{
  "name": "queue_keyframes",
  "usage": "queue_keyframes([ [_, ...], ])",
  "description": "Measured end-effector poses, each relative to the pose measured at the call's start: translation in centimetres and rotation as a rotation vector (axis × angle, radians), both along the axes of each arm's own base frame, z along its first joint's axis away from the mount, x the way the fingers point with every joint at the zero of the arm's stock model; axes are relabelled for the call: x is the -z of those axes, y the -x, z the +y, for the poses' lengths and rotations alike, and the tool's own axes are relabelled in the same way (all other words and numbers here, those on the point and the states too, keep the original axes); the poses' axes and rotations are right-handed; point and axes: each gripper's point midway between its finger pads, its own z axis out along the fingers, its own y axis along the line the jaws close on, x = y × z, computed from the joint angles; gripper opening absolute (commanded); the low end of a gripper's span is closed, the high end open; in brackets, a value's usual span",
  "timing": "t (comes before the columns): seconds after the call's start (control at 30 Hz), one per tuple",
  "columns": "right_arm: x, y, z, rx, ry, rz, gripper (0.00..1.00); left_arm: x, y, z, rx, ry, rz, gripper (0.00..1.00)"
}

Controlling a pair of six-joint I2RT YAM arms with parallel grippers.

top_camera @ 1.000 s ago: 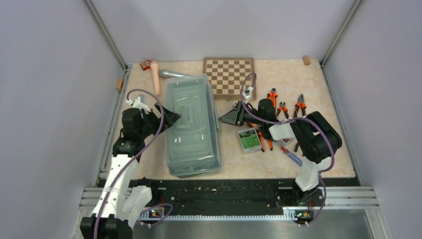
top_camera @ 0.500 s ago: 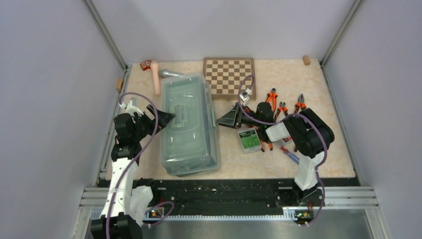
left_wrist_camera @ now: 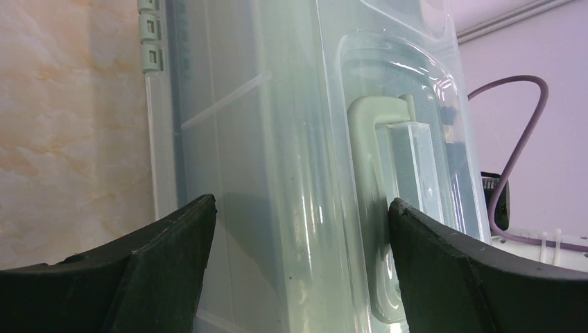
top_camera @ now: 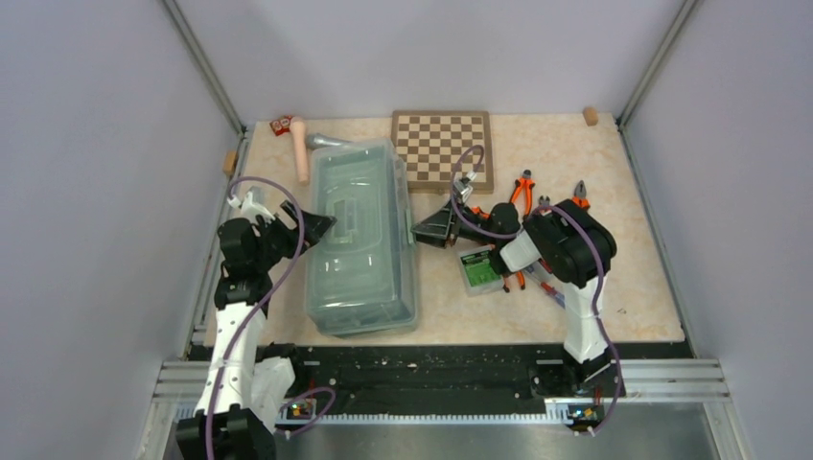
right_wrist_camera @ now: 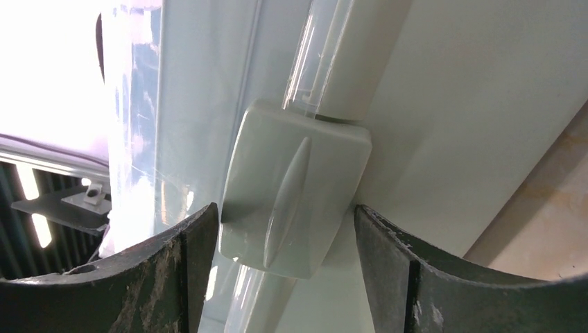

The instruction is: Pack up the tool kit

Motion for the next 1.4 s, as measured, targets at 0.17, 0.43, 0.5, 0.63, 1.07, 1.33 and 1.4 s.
queue_keyframes([
  [0.17, 0.0, -0.4, 0.4, -0.022, -0.015, 0.033, 0.69, 0.0, -0.3, 0.3, -0.011, -0.012, -0.013, 0.5],
  [0.43, 0.1, -0.7, 0.7, -0.03, -0.021, 0.069, 0.6, 0.0, -0.8, 0.4, 0.002, -0.028, -0.023, 0.46],
  [0.5, 0.2, -0.8, 0.7, -0.027, -0.018, 0.081, 0.53, 0.0, -0.8, 0.5, 0.003, -0.03, -0.024, 0.45],
  [0.63, 0.4, -1.0, 0.7, -0.019, -0.016, 0.1, 0.43, 0.0, -0.9, 0.7, -0.007, -0.03, -0.024, 0.43],
  [1.07, -1.8, 0.1, -0.1, -0.008, -0.019, 0.041, 0.42, 0.2, -1.3, 1.5, -0.072, -0.027, 0.0, 0.37],
  [1.33, -5.7, 1.1, -0.3, -0.025, -0.087, -0.088, 0.59, 0.2, -1.3, 1.6, -0.098, -0.039, 0.009, 0.37],
  [1.4, -5.5, 1.0, -0.5, -0.014, -0.087, -0.084, 0.64, 0.2, -1.3, 1.6, -0.1, -0.035, 0.009, 0.36],
])
